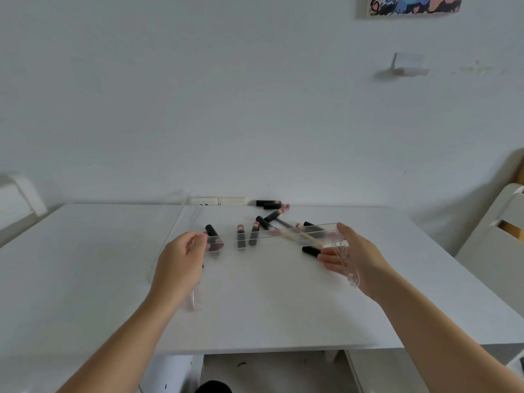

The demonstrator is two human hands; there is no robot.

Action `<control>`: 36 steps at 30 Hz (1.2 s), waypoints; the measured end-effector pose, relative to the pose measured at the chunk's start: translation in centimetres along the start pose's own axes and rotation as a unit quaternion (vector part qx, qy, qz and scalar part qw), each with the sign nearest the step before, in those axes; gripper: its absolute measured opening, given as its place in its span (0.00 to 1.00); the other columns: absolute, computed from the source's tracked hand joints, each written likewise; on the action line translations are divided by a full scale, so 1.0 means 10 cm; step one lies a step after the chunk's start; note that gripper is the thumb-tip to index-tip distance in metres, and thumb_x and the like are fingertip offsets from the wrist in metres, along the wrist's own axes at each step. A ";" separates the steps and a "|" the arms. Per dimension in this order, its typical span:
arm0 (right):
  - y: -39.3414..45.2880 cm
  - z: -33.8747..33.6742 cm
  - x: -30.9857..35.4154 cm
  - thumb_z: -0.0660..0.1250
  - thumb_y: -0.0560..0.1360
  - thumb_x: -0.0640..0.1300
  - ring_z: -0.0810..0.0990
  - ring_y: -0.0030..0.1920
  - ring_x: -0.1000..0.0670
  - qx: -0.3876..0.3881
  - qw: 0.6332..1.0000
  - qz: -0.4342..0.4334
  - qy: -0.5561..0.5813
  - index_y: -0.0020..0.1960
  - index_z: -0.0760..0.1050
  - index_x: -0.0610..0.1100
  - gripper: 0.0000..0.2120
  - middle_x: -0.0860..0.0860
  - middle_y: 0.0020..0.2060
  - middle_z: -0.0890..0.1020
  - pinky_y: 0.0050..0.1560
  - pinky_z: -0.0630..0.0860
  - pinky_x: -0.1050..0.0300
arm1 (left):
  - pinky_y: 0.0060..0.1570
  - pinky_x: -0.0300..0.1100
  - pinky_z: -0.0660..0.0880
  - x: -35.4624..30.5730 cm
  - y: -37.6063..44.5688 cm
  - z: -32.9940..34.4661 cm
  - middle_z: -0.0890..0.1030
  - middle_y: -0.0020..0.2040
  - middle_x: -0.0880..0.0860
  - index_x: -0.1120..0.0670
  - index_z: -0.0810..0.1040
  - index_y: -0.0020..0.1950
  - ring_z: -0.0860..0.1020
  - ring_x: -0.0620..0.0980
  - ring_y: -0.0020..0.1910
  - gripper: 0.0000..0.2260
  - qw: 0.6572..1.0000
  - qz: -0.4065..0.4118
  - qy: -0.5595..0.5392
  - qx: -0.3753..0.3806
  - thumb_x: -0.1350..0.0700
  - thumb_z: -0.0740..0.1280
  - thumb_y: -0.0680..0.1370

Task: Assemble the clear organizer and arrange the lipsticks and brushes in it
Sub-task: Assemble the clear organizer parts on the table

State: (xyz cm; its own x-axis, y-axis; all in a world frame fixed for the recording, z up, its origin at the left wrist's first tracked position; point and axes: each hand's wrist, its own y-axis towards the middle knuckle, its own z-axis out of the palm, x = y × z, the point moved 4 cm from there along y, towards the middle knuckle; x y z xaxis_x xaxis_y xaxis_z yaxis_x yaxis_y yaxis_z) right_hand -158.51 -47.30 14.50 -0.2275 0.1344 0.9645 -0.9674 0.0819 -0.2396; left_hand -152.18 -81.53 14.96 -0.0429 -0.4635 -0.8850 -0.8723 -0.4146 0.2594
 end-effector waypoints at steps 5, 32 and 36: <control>0.18 -0.05 0.08 0.67 0.80 0.55 0.87 0.45 0.38 0.001 1.000 -0.016 -0.011 0.59 0.78 0.39 0.19 0.36 0.46 0.83 0.53 0.83 0.44 | 0.28 0.35 0.72 -0.03 0.15 0.18 0.82 0.39 0.31 0.45 0.80 0.45 0.80 0.33 0.36 0.11 1.000 0.005 -0.015 0.009 0.52 0.61 0.83; 0.31 -0.39 -0.05 0.57 0.80 0.55 0.78 0.38 0.47 -0.078 0.938 -0.129 -0.311 0.40 0.78 0.47 0.18 0.50 0.35 0.81 0.39 0.70 0.53 | 0.48 0.51 0.79 -0.03 0.40 0.43 0.85 0.40 0.48 0.47 0.81 0.43 0.82 0.50 0.44 0.09 0.991 0.067 0.102 0.054 0.53 0.64 0.80; 0.40 -0.37 -0.04 0.59 0.78 0.56 0.74 0.32 0.48 -0.096 0.944 -0.131 -0.287 0.38 0.75 0.47 0.16 0.53 0.30 0.77 0.36 0.68 0.55 | 0.42 0.46 0.77 -0.05 0.45 0.46 0.83 0.37 0.49 0.47 0.80 0.42 0.81 0.51 0.41 0.09 0.990 0.076 0.113 0.040 0.53 0.64 0.81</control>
State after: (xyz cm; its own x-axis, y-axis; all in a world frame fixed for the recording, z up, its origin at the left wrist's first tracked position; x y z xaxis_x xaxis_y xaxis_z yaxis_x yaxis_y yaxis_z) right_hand -161.82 -43.34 12.71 -0.0585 -0.4689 0.8813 -0.9735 0.2223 0.0537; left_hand -158.35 -79.61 14.80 -0.0741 -0.6827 -0.7269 -0.9006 -0.2673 0.3427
